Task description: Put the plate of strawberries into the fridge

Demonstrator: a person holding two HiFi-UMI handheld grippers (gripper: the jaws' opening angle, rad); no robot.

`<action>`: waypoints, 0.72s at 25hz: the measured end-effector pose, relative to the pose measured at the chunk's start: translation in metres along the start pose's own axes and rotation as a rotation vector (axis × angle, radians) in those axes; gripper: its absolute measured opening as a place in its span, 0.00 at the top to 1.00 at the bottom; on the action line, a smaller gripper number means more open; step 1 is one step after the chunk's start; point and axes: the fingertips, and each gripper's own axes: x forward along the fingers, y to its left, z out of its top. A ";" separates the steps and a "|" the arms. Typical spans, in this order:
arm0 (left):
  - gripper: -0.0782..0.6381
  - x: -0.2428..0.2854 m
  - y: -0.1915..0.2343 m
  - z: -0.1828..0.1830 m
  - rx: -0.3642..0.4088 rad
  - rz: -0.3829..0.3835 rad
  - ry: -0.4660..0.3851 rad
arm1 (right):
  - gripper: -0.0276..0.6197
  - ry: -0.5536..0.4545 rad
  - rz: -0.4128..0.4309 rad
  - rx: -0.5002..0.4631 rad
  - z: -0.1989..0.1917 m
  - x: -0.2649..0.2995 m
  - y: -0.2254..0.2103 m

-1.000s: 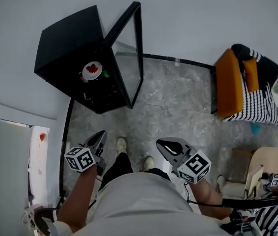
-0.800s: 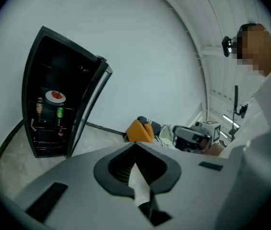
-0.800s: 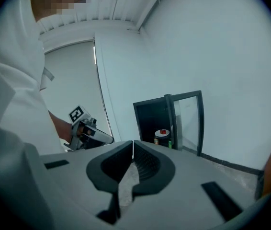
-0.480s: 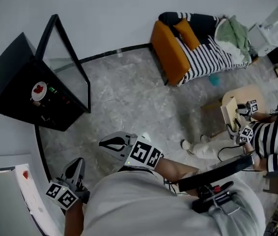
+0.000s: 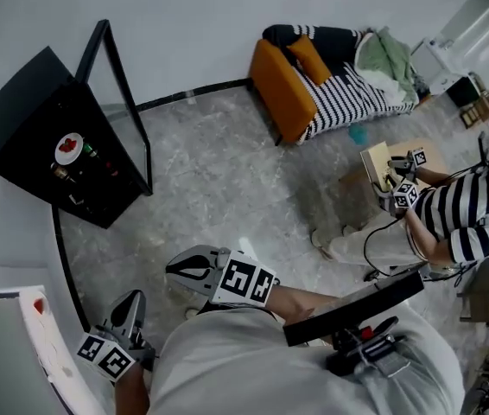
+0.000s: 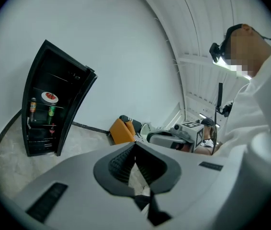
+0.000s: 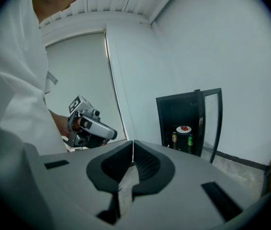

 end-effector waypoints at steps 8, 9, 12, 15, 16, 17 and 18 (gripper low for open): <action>0.87 -0.044 -0.019 -0.023 -0.006 -0.028 -0.016 | 0.92 -0.001 0.042 0.034 -0.004 0.013 0.074; 0.87 -0.048 -0.022 -0.025 0.001 -0.031 -0.017 | 0.92 0.000 0.042 0.028 -0.003 0.013 0.080; 0.87 -0.058 -0.025 -0.029 0.015 -0.041 -0.015 | 0.93 0.006 0.035 0.014 -0.003 0.014 0.093; 0.87 -0.066 -0.027 -0.033 0.014 -0.052 -0.020 | 0.93 0.011 0.024 0.004 -0.003 0.014 0.101; 0.87 -0.069 -0.027 -0.036 0.013 -0.055 -0.022 | 0.93 0.012 0.020 -0.001 -0.004 0.015 0.103; 0.87 -0.071 -0.025 -0.038 0.012 -0.057 -0.024 | 0.93 0.014 0.016 -0.005 -0.005 0.016 0.106; 0.87 -0.075 -0.023 -0.041 0.011 -0.059 -0.024 | 0.93 0.016 0.013 -0.010 -0.005 0.019 0.108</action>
